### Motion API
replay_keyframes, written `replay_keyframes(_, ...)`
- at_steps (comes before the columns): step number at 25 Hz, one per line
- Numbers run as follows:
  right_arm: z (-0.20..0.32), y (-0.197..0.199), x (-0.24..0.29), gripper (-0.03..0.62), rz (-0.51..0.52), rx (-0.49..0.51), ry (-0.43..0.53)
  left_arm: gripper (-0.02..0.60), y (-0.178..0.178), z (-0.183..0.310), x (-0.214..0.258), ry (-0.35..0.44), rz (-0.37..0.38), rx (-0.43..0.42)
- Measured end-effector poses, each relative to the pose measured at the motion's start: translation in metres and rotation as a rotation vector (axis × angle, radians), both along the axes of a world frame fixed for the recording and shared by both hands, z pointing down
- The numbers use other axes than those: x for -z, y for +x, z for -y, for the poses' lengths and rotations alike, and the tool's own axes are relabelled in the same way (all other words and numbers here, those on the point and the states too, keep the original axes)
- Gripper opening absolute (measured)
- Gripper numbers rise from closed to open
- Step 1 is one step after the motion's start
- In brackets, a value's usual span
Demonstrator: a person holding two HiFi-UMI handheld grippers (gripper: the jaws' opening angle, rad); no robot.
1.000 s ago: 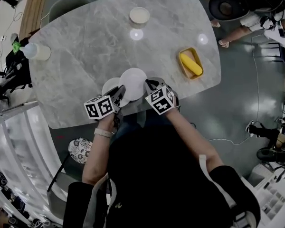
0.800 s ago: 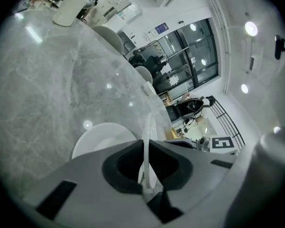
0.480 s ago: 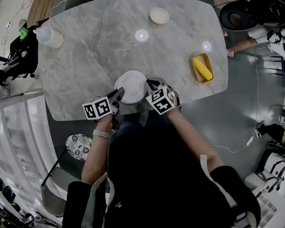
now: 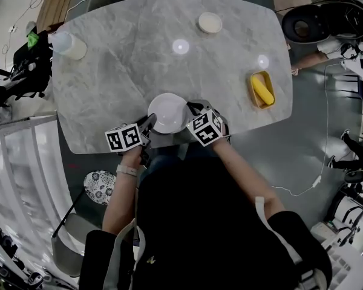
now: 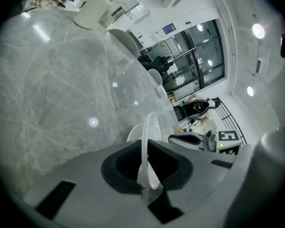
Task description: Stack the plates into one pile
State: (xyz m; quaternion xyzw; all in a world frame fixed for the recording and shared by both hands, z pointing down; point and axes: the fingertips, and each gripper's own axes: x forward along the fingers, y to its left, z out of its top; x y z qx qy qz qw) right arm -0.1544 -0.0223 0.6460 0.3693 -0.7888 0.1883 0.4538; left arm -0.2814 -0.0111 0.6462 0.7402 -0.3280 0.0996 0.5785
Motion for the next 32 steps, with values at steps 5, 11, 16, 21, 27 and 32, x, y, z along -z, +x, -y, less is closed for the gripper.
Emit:
replay_keyframes(5, 0.001, -0.006, -0.001, 0.017, -0.001, -0.006, -0.007, 0.044, -0.006, 0.001, -0.004, 0.046, 0.125, -0.092)
replay_keyframes(11, 0.002, -0.011, -0.004, 0.017, -0.003, -0.017, -0.009, 0.108, -0.009, -0.003, -0.015, 0.101, 0.271, -0.209)
replay_keyframes(16, 0.001, -0.013, -0.003, 0.017, -0.004, -0.022, -0.006, 0.175, -0.016, -0.005, -0.018, 0.185, 0.415, -0.285)
replay_keyframes(21, 0.001, -0.013, -0.003, 0.017, -0.006, -0.028, -0.006, 0.184, -0.019, -0.002, -0.019, 0.199, 0.435, -0.297)
replay_keyframes(27, -0.002, -0.007, -0.001, 0.017, -0.007, -0.046, -0.001, 0.183, -0.012, 0.000, -0.016, 0.230, 0.428, -0.318)
replay_keyframes(32, -0.008, 0.006, 0.000, 0.017, -0.010, -0.078, -0.001, 0.183, -0.001, -0.005, -0.017, 0.225, 0.429, -0.350)
